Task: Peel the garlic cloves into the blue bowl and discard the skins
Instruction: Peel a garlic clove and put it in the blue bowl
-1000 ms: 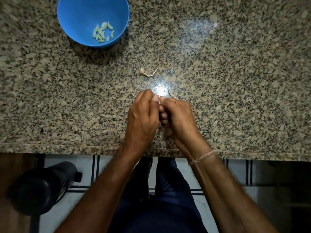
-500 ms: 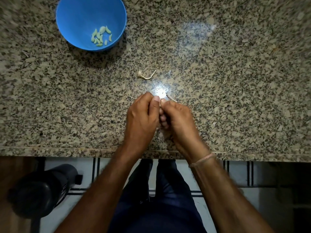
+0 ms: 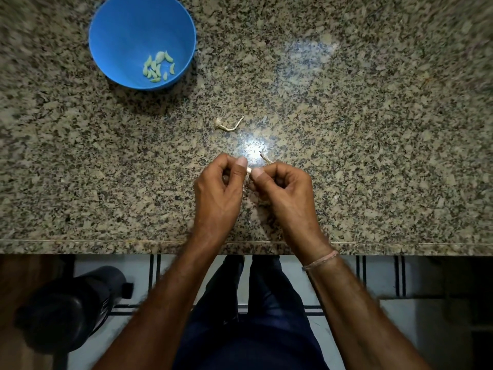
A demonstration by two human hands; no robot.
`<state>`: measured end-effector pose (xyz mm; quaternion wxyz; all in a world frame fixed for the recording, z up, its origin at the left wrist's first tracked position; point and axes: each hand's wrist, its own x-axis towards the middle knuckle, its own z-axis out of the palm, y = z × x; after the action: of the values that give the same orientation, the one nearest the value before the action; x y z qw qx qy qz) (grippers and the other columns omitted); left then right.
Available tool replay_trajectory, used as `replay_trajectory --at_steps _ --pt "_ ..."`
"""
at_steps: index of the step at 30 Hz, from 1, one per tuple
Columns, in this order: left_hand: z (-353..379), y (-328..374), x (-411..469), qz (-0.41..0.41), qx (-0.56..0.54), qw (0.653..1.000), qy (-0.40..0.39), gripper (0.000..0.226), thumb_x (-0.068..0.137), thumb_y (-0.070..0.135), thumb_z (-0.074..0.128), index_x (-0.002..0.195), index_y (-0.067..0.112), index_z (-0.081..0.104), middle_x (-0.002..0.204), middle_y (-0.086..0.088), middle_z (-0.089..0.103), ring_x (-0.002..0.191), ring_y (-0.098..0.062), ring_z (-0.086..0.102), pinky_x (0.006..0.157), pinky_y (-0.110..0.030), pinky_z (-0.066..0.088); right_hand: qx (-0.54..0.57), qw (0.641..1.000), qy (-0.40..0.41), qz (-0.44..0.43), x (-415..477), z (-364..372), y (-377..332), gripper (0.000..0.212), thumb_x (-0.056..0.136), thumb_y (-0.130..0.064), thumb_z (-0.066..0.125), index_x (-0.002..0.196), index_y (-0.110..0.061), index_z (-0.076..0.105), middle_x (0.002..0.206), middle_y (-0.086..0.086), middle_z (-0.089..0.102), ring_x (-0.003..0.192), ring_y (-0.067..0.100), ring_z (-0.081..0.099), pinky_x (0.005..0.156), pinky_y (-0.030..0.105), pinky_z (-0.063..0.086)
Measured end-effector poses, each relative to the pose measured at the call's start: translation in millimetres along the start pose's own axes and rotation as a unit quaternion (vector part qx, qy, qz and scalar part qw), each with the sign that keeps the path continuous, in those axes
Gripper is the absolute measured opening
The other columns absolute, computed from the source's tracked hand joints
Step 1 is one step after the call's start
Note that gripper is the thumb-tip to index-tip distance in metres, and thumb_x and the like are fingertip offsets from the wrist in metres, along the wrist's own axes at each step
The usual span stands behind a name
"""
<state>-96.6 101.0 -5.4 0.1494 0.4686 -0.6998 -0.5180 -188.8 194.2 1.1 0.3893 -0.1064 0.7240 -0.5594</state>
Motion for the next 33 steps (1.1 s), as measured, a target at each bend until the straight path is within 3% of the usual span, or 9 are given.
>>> replay_trajectory --at_steps 6,13,17,19,22,25,28,30,33 --pt "-1 -2 1 0.042 0.029 0.999 -0.016 0.026 0.110 0.027 0.050 0.087 0.017 0.055 0.073 0.008 0.052 0.061 -0.002 0.043 0.055 -0.012 0.035 0.027 0.998 -0.038 0.032 6 -2 -4 0.019 0.102 -0.019 0.065 0.089 -0.006 0.071 0.076 0.002 0.070 0.070 0.012 0.065 0.068 0.025 0.057" --pt "-10 -8 6 -0.145 -0.161 0.970 -0.108 0.034 0.108 0.036 0.053 0.088 0.011 0.063 0.072 -0.001 0.053 0.061 -0.014 0.044 0.051 -0.026 0.037 -0.264 0.939 -0.017 -0.219 11 -2 6 0.019 0.100 -0.016 0.066 0.081 -0.011 0.062 0.073 -0.002 0.059 0.068 0.016 0.055 0.061 0.035 0.050" --pt "-9 -6 2 -0.020 -0.059 0.997 -0.052 0.029 0.105 0.035 0.058 0.089 0.011 0.063 0.073 0.003 0.059 0.063 -0.008 0.051 0.056 -0.019 0.040 -0.046 0.999 -0.028 -0.004 11 2 -2 0.021 0.103 -0.021 0.063 0.084 -0.011 0.065 0.076 0.001 0.064 0.068 0.012 0.057 0.068 0.028 0.052" --pt "-8 -3 1 0.035 0.008 0.999 -0.020 0.023 0.104 0.029 0.061 0.090 0.012 0.064 0.073 0.009 0.058 0.062 0.000 0.050 0.056 -0.011 0.039 0.072 0.991 -0.046 0.099 11 3 -6 0.019 0.104 -0.017 0.060 0.088 -0.009 0.067 0.074 0.002 0.065 0.065 0.010 0.056 0.065 0.026 0.050" --pt "-10 -4 3 0.102 0.054 0.993 -0.001 0.019 0.104 0.023 0.062 0.089 0.011 0.062 0.076 0.009 0.056 0.066 0.001 0.048 0.060 -0.008 0.037 0.137 0.977 -0.068 0.147 11 4 -7 0.018 0.105 -0.015 0.058 0.089 -0.009 0.068 0.072 0.000 0.063 0.062 0.008 0.053 0.063 0.024 0.044" --pt "-10 -10 8 0.011 -0.014 0.999 -0.045 0.024 0.106 0.025 0.059 0.087 0.010 0.062 0.073 0.005 0.056 0.063 -0.002 0.047 0.058 -0.013 0.037 -0.052 0.998 -0.035 -0.018 11 4 1 0.021 0.104 -0.019 0.061 0.084 -0.012 0.063 0.073 0.000 0.060 0.064 0.013 0.052 0.061 0.026 0.047" --pt "-12 -6 11 -0.201 -0.243 0.941 -0.120 0.023 0.106 0.025 0.059 0.089 0.011 0.066 0.073 -0.002 0.059 0.064 -0.011 0.049 0.055 -0.023 0.042 -0.250 0.945 0.000 -0.210 16 2 9 0.019 0.100 -0.014 0.066 0.082 -0.011 0.060 0.074 -0.002 0.058 0.067 0.012 0.052 0.059 0.025 0.045" --pt "-11 -5 10 -0.200 -0.250 0.941 -0.106 0.022 0.105 0.025 0.060 0.095 0.007 0.068 0.076 -0.004 0.062 0.066 -0.013 0.053 0.057 -0.023 0.046 -0.219 0.960 0.013 -0.173 16 5 7 0.019 0.100 -0.015 0.066 0.082 -0.013 0.061 0.074 -0.003 0.060 0.068 0.011 0.053 0.061 0.026 0.048" --pt "-7 -6 5 -0.039 -0.091 0.995 -0.033 0.021 0.104 0.028 0.062 0.098 0.008 0.069 0.081 -0.003 0.069 0.070 -0.012 0.060 0.060 -0.021 0.049 0.004 1.000 -0.014 0.020 14 8 -5 0.018 0.103 -0.018 0.062 0.086 -0.014 0.065 0.077 -0.001 0.064 0.069 0.010 0.057 0.064 0.024 0.052"
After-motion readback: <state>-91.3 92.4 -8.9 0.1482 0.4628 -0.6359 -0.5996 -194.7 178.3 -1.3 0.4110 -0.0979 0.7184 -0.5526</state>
